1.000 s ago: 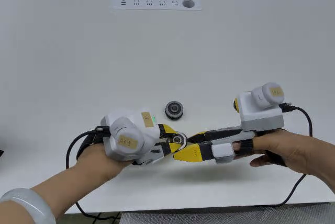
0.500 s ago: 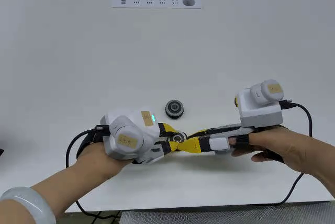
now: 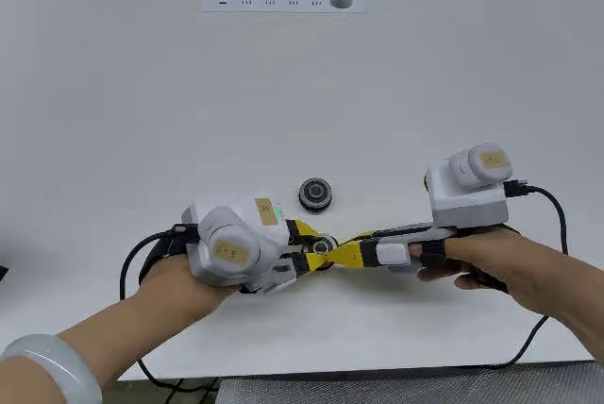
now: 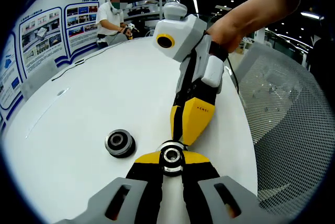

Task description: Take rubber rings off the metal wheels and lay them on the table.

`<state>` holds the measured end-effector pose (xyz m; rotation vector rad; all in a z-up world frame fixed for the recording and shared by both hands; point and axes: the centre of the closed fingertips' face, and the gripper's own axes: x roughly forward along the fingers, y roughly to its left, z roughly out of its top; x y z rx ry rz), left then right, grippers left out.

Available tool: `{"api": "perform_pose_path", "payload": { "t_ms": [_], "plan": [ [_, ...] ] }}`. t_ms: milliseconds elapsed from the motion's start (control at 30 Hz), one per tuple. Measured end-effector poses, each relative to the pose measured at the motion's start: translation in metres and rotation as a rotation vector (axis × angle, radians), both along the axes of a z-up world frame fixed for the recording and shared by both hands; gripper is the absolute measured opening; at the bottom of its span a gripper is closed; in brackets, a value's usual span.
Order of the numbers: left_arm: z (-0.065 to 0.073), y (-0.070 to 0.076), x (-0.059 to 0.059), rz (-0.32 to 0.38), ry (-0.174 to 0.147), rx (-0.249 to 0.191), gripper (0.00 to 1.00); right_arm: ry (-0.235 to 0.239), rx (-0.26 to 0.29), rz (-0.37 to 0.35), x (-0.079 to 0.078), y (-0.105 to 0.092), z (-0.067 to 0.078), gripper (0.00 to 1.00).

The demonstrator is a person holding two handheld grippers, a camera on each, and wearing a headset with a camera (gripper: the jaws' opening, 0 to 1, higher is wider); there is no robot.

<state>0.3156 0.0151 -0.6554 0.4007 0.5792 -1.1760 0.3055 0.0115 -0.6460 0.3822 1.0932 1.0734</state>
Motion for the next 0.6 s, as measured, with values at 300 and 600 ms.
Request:
{"api": "perform_pose_path", "payload": {
  "t_ms": [300, 600],
  "plan": [
    [0.0004, -0.0003, -0.0001, 0.003, 0.001, -0.002, 0.12, -0.009, -0.049, -0.025, 0.0020, -0.0044, -0.0088, 0.05],
    [0.0008, -0.0005, -0.0003, 0.004, 0.001, -0.003, 0.12, -0.012, -0.050, -0.064, 0.0026, -0.0055, -0.0102, 0.04]
  ]
}}
